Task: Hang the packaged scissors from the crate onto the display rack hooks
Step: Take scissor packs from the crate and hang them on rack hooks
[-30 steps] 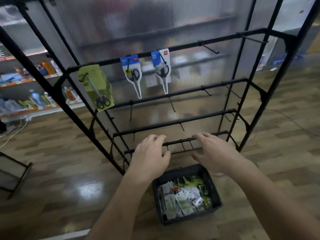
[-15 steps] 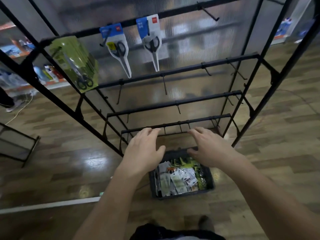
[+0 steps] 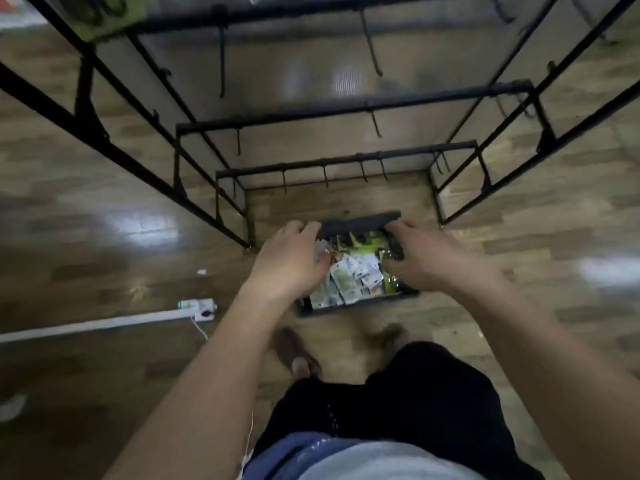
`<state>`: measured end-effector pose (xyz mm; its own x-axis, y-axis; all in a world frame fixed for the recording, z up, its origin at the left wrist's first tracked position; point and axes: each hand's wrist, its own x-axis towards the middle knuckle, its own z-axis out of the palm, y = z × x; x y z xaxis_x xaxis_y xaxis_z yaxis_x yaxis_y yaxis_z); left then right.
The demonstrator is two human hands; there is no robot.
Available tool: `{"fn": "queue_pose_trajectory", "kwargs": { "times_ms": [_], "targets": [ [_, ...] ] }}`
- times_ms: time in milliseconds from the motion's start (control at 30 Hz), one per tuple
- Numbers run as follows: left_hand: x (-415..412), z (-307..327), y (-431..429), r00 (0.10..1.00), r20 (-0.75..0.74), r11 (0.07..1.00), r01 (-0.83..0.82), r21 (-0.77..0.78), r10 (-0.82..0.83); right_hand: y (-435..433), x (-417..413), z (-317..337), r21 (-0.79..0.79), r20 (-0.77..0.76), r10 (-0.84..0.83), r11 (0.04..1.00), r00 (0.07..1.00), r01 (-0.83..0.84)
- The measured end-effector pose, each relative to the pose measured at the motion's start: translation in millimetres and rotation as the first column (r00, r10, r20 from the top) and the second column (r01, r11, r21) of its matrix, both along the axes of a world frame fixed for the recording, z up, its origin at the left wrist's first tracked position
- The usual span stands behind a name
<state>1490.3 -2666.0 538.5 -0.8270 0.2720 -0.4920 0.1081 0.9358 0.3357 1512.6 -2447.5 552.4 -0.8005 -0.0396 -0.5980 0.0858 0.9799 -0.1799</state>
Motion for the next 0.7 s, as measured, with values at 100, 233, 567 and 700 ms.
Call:
{"fn": "queue_pose_trajectory", "kwargs": {
  "times_ms": [100,233,567,700],
  "targets": [
    [1.1,-58.0,-10.9,0.993,0.102,0.999,-0.054,-0.008,0.055,-15.5,-6.4,-60.6,-0.041,0.121,0.027,0.999,0.992,-0.022],
    [-2.7,-151.8,-2.0,0.973,0.191,0.991,-0.136,0.005,0.132,-17.7,-21.1,-171.9,-0.099,0.275,0.086,0.993,0.958,-0.061],
    [-6.0,-534.9,50.4,0.840,0.505,0.980,-0.179,-0.086,0.198,23.7,-47.9,-565.3,-0.057,0.496,-0.007,0.998,0.869,0.040],
    [-23.0,-646.5,48.9,0.809,0.516,0.959,-0.259,-0.115,0.281,19.6,-46.8,-678.6,-0.061,0.564,-0.202,0.957,0.801,0.284]
  ]
}}
